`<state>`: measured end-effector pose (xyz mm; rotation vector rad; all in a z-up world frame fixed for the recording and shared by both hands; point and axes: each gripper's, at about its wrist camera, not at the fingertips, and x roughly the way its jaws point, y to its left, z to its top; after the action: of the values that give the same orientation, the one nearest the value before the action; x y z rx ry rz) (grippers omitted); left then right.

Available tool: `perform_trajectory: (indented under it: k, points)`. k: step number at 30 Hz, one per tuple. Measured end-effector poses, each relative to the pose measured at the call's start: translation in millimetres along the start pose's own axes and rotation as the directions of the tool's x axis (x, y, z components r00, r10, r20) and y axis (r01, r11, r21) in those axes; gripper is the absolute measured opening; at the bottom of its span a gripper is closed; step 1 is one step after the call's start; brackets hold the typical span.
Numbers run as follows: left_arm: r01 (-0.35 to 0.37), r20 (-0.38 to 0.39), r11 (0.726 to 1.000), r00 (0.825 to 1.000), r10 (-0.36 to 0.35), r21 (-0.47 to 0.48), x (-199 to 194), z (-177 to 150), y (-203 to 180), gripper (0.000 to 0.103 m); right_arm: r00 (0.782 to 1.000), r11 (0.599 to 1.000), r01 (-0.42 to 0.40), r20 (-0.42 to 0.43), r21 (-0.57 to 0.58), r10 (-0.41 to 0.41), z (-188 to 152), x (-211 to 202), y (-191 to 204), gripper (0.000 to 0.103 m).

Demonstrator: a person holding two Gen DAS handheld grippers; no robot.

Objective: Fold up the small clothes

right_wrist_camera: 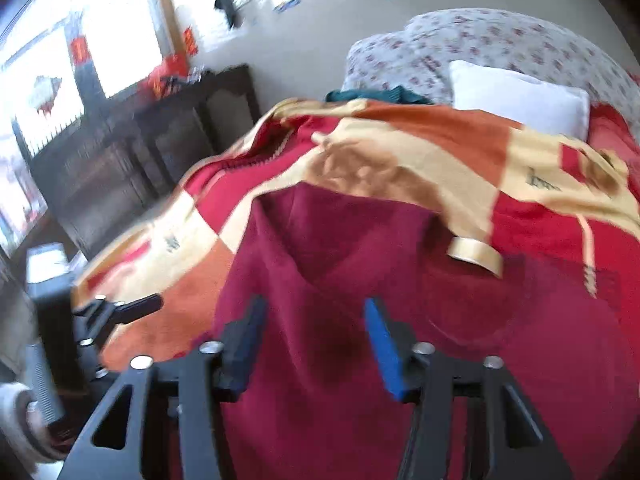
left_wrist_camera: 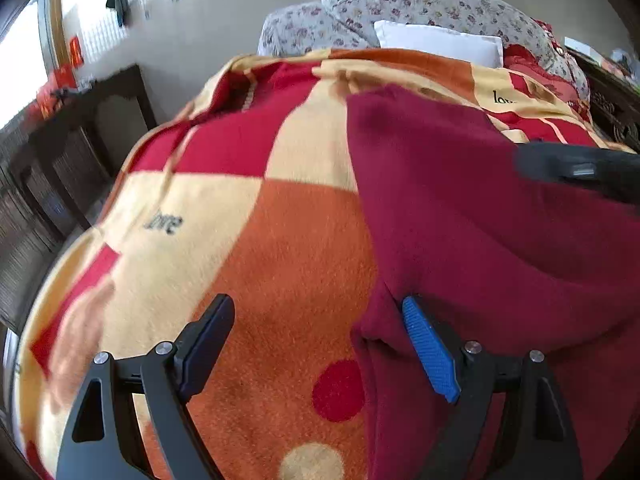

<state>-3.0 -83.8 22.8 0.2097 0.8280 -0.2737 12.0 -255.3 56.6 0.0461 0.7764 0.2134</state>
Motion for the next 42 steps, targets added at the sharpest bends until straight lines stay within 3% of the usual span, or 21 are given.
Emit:
perform_trajectory:
  k: [2,5,7,10,13,16,17,18,20,22,23,26,29,34,36,40,42]
  points:
    - [0.013,0.0,1.0,1.0,-0.013,-0.016,1.2,-0.9,3.1,0.087,0.999,0.999,0.041,-0.025,0.007,-0.041,1.7,12.8,-2.3,0.009]
    - [0.013,0.011,1.0,1.0,-0.013,-0.02,3.6,-3.3,4.4,0.091,0.994,0.994,0.109,0.021,0.025,-0.109,3.8,17.6,-7.6,0.009]
    - [0.016,0.002,1.0,1.0,-0.016,-0.025,6.7,-3.7,5.0,0.091,0.993,0.992,0.112,0.033,0.054,-0.114,3.3,18.3,-8.6,0.009]
    - [0.013,0.005,1.0,1.0,-0.012,-0.019,2.1,-1.5,4.9,0.091,0.996,0.993,0.073,0.045,0.096,-0.077,-2.4,-6.6,-10.6,0.01]
    - [0.006,0.026,1.0,1.0,-0.006,-0.011,-10.2,0.2,4.8,0.091,0.993,0.991,0.109,0.029,0.081,-0.111,-17.6,-39.9,-7.3,0.012]
    - [0.009,0.078,1.0,0.997,-0.009,-0.003,-31.0,1.9,0.9,0.091,0.983,0.979,0.178,0.028,0.095,-0.181,-51.1,-82.0,-18.1,0.03]
    - [0.013,0.097,1.0,0.995,-0.014,0.002,-38.8,2.9,-2.5,0.091,0.975,0.969,0.218,0.018,0.117,-0.222,-64.6,-94.5,-26.9,0.044]
    - [0.021,0.106,1.0,0.994,-0.021,0.005,-43.3,4.2,-5.1,0.091,0.967,0.959,0.25,0.009,0.136,-0.254,-74.0,-103.0,-34.6,0.05]
    - [0.046,0.121,0.999,0.992,-0.047,0.015,-51.2,7.5,-14.6,0.091,0.945,0.929,0.324,-0.013,0.177,-0.327,-94.2,-117.3,-54.7,0.051]
    - [0.075,0.118,0.997,0.99,-0.077,0.025,-53.6,11.1,-28.1,0.091,0.936,0.907,0.351,-0.052,0.232,-0.349,-109.2,-119.5,-74.9,0.051]
    - [0.088,0.112,0.996,0.99,-0.09,0.028,-53.1,12.5,-34.2,0.091,0.94,0.903,0.342,-0.078,0.26,-0.333,-117.3,-115.1,-85.5,0.05]
    - [0.138,0.074,0.989,0.987,-0.142,0.045,-44.4,10.9,-60.0,0.091,0.955,0.911,0.293,-0.041,0.289,-0.294,-124.7,-118.6,-94.1,0.051]
    - [0.171,-0.011,0.982,0.985,-0.17,0.083,-24.3,6.3,-84.5,0.091,0.973,0.908,0.214,0.003,0.359,-0.231,-124.3,-140.2,-101.3,0.052]
    - [0.165,-0.039,0.982,0.986,-0.162,0.089,-13.3,6.0,-101.1,0.091,0.959,0.88,0.26,0.001,0.397,-0.284,-134.3,-170.6,-121.8,0.057]
    - [0.195,-0.027,0.978,0.981,-0.194,0.068,-20.5,9.3,-102.1,0.091,0.951,0.86,0.28,-0.001,0.427,-0.309,-145.5,-187.4,-134.1,0.058]
    - [0.215,0.002,0.974,0.976,-0.216,0.071,-33.2,12.0,-104.3,0.091,0.918,0.783,0.335,0.007,0.524,-0.397,-177.8,-229.4,-171.6,0.06]
    - [0.217,0.002,0.973,0.976,-0.218,0.078,-35.3,11.3,-105.8,0.091,0.89,0.708,0.372,-0.014,0.601,-0.455,-203.1,-254.1,-200.9,0.06]
